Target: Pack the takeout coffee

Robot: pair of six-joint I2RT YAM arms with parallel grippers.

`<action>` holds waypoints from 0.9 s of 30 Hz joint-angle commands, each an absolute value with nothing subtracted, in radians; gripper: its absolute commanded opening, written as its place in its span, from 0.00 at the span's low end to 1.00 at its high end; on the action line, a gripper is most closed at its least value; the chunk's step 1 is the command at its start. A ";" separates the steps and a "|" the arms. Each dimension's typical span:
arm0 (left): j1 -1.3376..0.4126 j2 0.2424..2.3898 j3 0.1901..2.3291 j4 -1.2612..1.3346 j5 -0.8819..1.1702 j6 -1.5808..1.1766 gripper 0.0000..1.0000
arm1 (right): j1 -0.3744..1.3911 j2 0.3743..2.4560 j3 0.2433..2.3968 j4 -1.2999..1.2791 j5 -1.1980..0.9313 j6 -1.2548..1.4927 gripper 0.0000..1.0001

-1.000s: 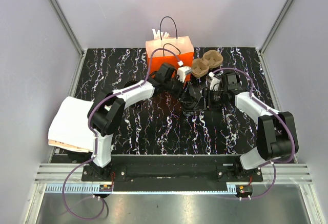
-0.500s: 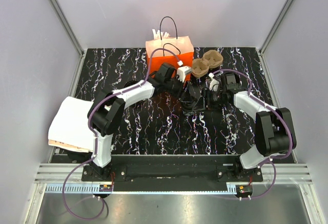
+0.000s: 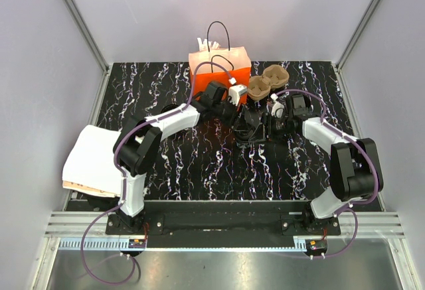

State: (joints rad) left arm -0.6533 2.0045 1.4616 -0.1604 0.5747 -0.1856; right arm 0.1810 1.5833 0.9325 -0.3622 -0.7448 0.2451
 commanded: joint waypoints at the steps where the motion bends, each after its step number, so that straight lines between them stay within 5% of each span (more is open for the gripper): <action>1: -0.653 2.078 1.402 -0.291 0.443 -0.127 0.51 | 0.178 1.628 0.953 -0.328 -0.581 0.229 0.50; 27: -0.655 2.152 1.402 -0.314 0.463 -0.129 0.46 | 0.178 1.720 0.988 -0.353 -0.483 0.221 0.50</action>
State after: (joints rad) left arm -0.6380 2.0335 1.4708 -0.1066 0.5797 -0.1951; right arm 0.1810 1.6421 0.9878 -0.3733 -0.7380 0.2539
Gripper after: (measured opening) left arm 0.503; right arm 0.506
